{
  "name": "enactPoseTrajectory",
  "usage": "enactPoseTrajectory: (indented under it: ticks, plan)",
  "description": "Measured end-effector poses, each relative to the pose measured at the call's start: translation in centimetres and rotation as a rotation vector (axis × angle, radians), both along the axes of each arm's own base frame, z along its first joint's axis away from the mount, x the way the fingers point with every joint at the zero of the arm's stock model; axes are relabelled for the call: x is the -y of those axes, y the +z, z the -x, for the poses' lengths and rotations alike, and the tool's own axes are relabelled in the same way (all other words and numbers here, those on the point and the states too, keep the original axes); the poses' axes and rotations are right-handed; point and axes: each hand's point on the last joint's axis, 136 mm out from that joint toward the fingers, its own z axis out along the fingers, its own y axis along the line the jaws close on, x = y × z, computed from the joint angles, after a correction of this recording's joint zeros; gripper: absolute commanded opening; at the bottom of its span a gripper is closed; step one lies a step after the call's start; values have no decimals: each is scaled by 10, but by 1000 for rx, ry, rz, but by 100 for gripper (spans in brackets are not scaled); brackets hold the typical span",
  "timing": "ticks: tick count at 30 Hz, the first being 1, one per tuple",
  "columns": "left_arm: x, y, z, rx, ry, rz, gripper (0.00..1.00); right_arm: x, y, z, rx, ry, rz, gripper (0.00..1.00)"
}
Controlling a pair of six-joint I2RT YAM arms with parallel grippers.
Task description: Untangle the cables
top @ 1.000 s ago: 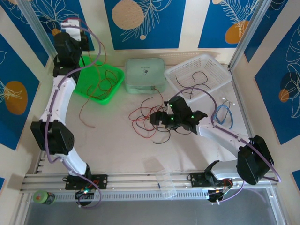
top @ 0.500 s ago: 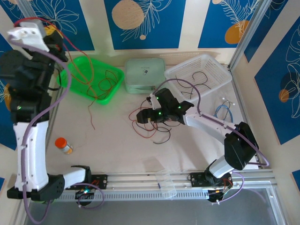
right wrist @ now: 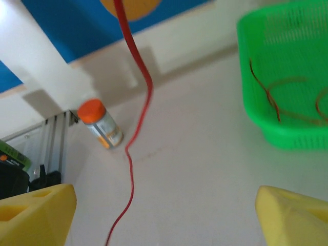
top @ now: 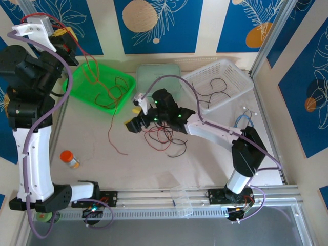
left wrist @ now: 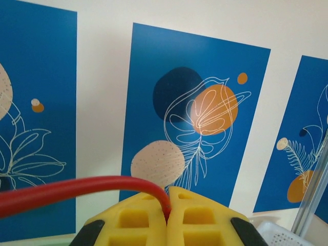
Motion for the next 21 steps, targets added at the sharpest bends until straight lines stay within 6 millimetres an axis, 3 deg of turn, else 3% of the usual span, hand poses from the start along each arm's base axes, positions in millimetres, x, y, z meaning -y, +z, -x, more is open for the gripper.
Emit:
enactPoseTrajectory:
  ticks: [5, 8, 15, 17, 21]
  plan:
    - [0, 1, 2, 2, -6, 9, 0, -32, 28, 19, 72, 91, -83, 90]
    - [1, 1, 2, 2, -6, 10, 0, -51, 34, 18, 83, 97, -114, 88]
    - [0, 6, 11, 18, -6, 12, 0, -70, 27, -32, 69, -47, -139, 81]
    - [-1, 8, 14, 26, -6, 13, 0, -73, 28, -47, 73, -92, -145, 70]
    - [-1, 11, 19, 37, -6, 14, 0, -74, 40, -70, 85, -165, -163, 38]
